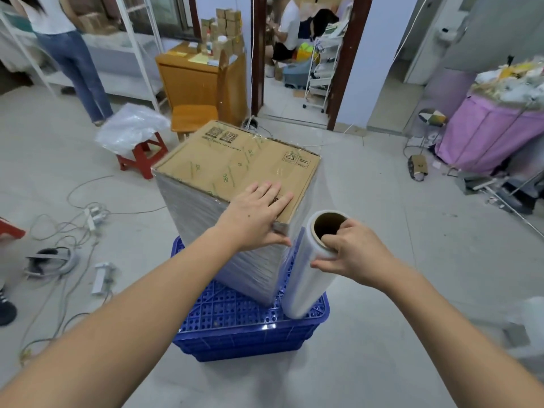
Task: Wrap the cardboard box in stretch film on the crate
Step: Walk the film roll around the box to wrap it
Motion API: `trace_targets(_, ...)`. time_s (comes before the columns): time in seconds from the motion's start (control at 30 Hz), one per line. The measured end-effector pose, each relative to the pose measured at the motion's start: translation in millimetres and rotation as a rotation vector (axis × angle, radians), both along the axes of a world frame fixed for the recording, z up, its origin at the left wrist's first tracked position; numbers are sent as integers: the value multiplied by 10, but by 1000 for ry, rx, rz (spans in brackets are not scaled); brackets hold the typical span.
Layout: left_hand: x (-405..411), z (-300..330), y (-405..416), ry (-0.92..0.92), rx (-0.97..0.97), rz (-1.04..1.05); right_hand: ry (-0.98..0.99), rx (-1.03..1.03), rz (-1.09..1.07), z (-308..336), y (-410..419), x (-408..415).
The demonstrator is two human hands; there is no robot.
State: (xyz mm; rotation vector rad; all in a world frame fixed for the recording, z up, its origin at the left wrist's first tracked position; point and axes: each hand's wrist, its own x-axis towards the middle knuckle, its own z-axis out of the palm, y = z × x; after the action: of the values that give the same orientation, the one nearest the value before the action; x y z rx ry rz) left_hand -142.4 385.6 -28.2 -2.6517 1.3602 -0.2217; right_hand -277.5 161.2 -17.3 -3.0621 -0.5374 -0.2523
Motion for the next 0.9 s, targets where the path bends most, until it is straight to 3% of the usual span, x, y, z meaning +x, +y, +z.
trace_targets(0.1,-14,-4,-27,-2,-11,12,123,7,-143,96,102,-21)
trace_targets(0.27,-32,-24,-5,6,-26,27,148,-29,-259,193,330,-68)
trace_targets(0.4,-47,58,-29,86,-27,45,64,-91,-389,211,421,-9)
trace_targets(0.5,31,143,10,191,-30,2,114,-102,-369,232,430,-9)
trace_targets(0.6,184,250,83,236,-8,-66,223,-19,-376,285,416,-49)
trace_targets(0.77,498,368,137,90,60,-285,383,133,-439,376,403,-97)
trace_targets(0.9,609,238,126,189,24,-332,257,179,-617,291,629,-7)
